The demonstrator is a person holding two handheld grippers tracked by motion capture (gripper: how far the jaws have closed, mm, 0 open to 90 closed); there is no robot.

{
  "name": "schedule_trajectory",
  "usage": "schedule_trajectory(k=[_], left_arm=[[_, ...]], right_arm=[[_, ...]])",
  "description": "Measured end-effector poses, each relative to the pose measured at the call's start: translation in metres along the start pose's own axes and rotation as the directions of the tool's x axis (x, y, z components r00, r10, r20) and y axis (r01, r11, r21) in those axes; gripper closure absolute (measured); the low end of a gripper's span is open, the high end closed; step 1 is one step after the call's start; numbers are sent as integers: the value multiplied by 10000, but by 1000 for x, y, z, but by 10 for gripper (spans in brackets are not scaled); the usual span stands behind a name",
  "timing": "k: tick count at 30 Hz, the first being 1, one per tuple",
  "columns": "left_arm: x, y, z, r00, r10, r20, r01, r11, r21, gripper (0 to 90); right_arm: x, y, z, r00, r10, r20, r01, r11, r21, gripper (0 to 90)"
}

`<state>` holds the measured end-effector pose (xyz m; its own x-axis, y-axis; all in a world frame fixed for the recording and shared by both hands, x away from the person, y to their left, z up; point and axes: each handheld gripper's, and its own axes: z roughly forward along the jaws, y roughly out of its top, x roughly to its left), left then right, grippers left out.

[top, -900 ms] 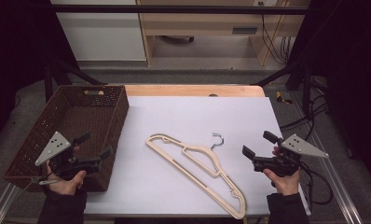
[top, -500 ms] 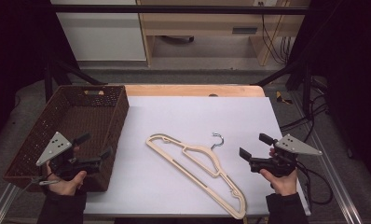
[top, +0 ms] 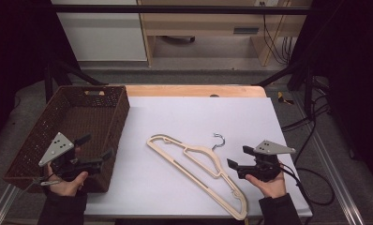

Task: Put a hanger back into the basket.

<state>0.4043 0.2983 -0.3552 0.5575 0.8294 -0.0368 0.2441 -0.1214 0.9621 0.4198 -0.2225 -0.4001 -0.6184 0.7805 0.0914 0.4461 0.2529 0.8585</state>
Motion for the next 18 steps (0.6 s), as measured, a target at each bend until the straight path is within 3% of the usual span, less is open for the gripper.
schedule_trajectory(k=[1,6,11,12,16,17,18], left_arm=[[0,0,0,10000,-11,1,11,10000,-13,40],[-1,1,0,10000,13,24,-13,10000,-21,40],[-2,1,0,9999,89,50,-89,9999,52,40],[-3,1,1,10000,69,58,-69,10000,13,40],[-3,0,2,9999,125,56,-126,9999,114,40],[-3,0,2,9999,125,65,-125,9998,132,40],[-3,-1,3,10000,66,71,-67,9999,102,40]], right_arm=[[0,0,0,10000,0,0,0,10000,0,235],[12,-12,14,9988,-489,-8,487,9918,1182,303],[15,-21,24,9988,-433,-226,465,9845,1690,350],[16,-26,27,9992,-356,-162,382,9784,2034,375],[14,-34,33,9993,-345,-150,372,9668,2527,428],[12,-36,35,9982,-553,-240,597,9632,2621,440],[12,-37,36,9984,-444,-363,527,9606,2729,462]])
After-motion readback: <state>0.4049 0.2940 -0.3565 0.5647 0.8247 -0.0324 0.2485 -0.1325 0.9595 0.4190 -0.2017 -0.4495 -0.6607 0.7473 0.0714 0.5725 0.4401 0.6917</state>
